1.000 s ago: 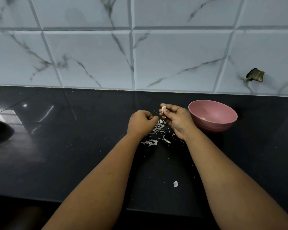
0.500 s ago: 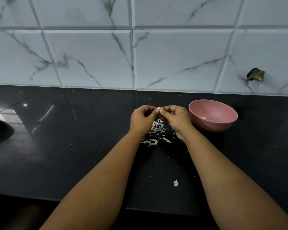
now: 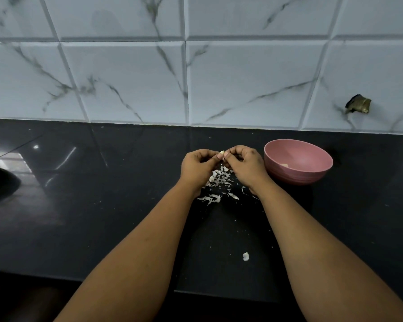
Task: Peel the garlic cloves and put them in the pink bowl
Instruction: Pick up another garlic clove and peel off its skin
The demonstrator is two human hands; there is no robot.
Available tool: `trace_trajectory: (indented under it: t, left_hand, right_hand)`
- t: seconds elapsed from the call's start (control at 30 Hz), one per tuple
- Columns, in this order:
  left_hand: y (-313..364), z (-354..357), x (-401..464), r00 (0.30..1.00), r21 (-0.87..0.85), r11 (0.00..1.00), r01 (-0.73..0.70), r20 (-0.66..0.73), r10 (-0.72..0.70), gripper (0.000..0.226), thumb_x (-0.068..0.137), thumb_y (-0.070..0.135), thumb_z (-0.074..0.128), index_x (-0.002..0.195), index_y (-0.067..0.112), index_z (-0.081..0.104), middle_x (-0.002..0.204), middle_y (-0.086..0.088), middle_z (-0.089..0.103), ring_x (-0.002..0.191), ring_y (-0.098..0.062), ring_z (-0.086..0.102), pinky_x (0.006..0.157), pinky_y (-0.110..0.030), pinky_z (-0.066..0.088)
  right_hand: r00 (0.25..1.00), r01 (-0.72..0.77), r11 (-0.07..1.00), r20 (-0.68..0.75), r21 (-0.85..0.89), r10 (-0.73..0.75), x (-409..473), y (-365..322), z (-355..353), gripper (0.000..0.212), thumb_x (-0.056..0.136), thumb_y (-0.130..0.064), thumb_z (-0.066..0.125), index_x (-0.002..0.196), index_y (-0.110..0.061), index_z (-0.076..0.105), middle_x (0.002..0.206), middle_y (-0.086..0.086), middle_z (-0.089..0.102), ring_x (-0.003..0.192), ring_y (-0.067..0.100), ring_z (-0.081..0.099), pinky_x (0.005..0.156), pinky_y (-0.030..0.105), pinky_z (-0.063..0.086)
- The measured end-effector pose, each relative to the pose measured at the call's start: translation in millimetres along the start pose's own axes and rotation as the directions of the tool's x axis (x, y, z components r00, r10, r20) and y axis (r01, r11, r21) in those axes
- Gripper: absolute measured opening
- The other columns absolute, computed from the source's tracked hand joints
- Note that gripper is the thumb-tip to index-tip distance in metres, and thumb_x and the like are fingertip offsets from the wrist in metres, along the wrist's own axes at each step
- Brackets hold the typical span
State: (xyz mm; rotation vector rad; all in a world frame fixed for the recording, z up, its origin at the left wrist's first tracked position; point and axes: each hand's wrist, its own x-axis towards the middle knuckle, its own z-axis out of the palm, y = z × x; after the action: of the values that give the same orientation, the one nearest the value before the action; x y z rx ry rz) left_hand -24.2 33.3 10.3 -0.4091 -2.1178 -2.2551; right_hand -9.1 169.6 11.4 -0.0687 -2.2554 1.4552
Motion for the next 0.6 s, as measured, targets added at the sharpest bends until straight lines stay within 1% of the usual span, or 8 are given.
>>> trace_trajectory:
  t: [0.1,0.2,0.3,0.37,0.43,0.5,0.57,0.6]
  left_hand:
    - [-0.9,0.5,1.3,0.999,-0.062,0.997,0.039,0.021,-0.038,0.007,0.092,0.008,0.066,0.090,0.004,0.071,0.071,0.001,0.072,0.067,-0.005,0.067,0.064,-0.017,0.052]
    - [-1.8,0.8,1.9,0.996,-0.119,0.989,0.085,0.041,-0.080,0.012,0.095,0.006,0.061,0.098,-0.003,0.068,0.061,0.005,0.067,0.057,-0.001,0.061,0.057,-0.013,0.048]
    - [-0.5,1.7,0.5,0.994,-0.148,0.984,0.102,0.057,-0.094,0.011,0.095,0.006,0.060,0.097,-0.001,0.068,0.066,0.002,0.067,0.060,-0.002,0.062,0.060,-0.015,0.049]
    - [-0.7,1.8,0.6,0.994,-0.147,0.984,0.103,0.053,-0.096,0.009,0.096,0.008,0.061,0.097,0.001,0.068,0.075,-0.006,0.069,0.064,-0.006,0.064,0.061,-0.016,0.050]
    - [-2.7,1.1,2.1,0.997,-0.081,0.994,0.070,0.025,-0.068,0.008,0.095,0.011,0.063,0.096,0.006,0.068,0.085,-0.015,0.070,0.072,-0.013,0.065,0.064,-0.021,0.053]
    - [-5.2,-0.4,3.8,1.000,0.064,0.998,-0.007,-0.007,0.008,0.006,0.094,0.012,0.065,0.093,0.013,0.070,0.086,-0.012,0.072,0.077,-0.014,0.066,0.074,-0.029,0.057]
    - [-6.1,-0.9,3.9,0.997,0.176,0.982,-0.068,-0.020,0.073,0.008,0.093,0.011,0.065,0.091,0.016,0.071,0.079,-0.002,0.072,0.074,-0.009,0.066,0.078,-0.030,0.057]
    - [-5.8,-0.8,3.5,0.995,0.211,0.974,-0.086,-0.021,0.093,0.008,0.093,0.010,0.065,0.091,0.017,0.071,0.078,0.002,0.072,0.073,-0.008,0.067,0.077,-0.030,0.058]
  right_hand:
    - [1.000,0.011,0.997,0.008,-0.078,-0.011,-1.5,-4.3,1.5,0.013,0.093,-0.024,0.061,0.090,-0.014,0.069,0.083,0.001,0.070,0.074,0.014,0.061,0.073,0.031,0.051]
    - [0.999,-0.015,0.996,0.038,-0.085,0.018,-0.7,-3.9,2.5,0.016,0.095,-0.027,0.057,0.092,-0.015,0.067,0.085,0.005,0.069,0.075,0.016,0.059,0.074,0.035,0.051]
    - [0.996,-0.041,0.996,0.070,-0.080,0.047,0.4,-3.1,3.3,0.017,0.096,-0.024,0.053,0.088,-0.016,0.064,0.079,0.003,0.064,0.074,0.018,0.056,0.076,0.041,0.051]
    - [0.995,-0.064,0.997,0.072,-0.042,0.067,0.3,-4.6,4.3,0.023,0.097,-0.020,0.048,0.078,-0.018,0.062,0.077,0.002,0.062,0.075,0.019,0.056,0.079,0.044,0.051]
    - [0.996,-0.073,0.997,0.046,-0.004,0.073,0.5,-5.8,3.8,0.032,0.097,-0.019,0.045,0.070,-0.023,0.061,0.075,0.001,0.064,0.074,0.018,0.059,0.081,0.045,0.051]
    - [0.998,-0.055,0.998,0.018,0.007,0.055,0.4,-4.8,2.6,0.031,0.098,-0.028,0.049,0.072,-0.024,0.064,0.077,0.001,0.068,0.075,0.017,0.064,0.079,0.042,0.054]
    - [0.999,-0.032,0.998,0.007,0.060,0.032,-1.3,-3.4,1.8,0.015,0.092,-0.033,0.062,0.081,-0.025,0.067,0.082,0.001,0.071,0.080,0.017,0.068,0.077,0.036,0.057]
    - [1.000,-0.026,0.990,0.020,0.135,0.023,-2.4,-2.9,1.5,0.004,0.089,-0.027,0.069,0.085,-0.025,0.069,0.083,0.001,0.071,0.081,0.015,0.069,0.077,0.032,0.058]
